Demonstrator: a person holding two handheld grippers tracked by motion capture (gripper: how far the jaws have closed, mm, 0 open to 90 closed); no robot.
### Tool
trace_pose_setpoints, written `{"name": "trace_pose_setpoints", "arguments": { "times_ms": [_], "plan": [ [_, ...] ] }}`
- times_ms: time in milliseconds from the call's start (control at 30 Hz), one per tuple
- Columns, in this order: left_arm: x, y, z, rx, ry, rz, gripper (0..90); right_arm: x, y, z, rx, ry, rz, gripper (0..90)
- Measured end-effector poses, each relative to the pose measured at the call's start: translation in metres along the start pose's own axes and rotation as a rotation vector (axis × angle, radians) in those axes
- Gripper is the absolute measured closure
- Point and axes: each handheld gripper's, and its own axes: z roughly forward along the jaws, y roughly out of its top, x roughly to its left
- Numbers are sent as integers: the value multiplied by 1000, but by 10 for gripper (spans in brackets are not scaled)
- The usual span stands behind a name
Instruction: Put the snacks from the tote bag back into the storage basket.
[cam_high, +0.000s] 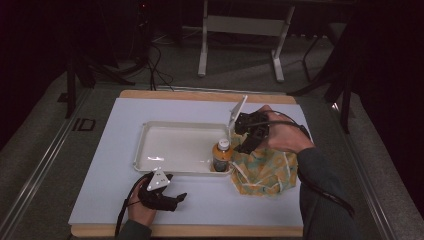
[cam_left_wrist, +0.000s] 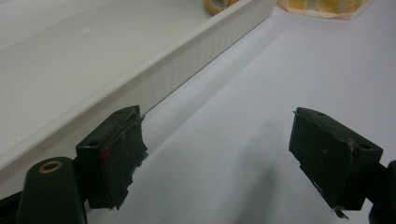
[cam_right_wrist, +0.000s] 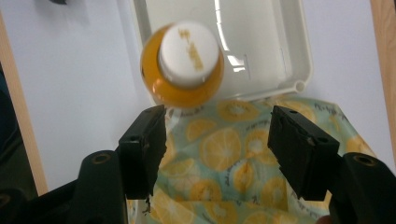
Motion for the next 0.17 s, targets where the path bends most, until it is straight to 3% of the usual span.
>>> {"name": "trace_pose_setpoints", "arguments": {
  "times_ms": [167],
  "plan": [
    [1, 1, 2, 20, 5, -10, 181, 5, -26, -1, -28, -14, 23, 363]
  ]
}}
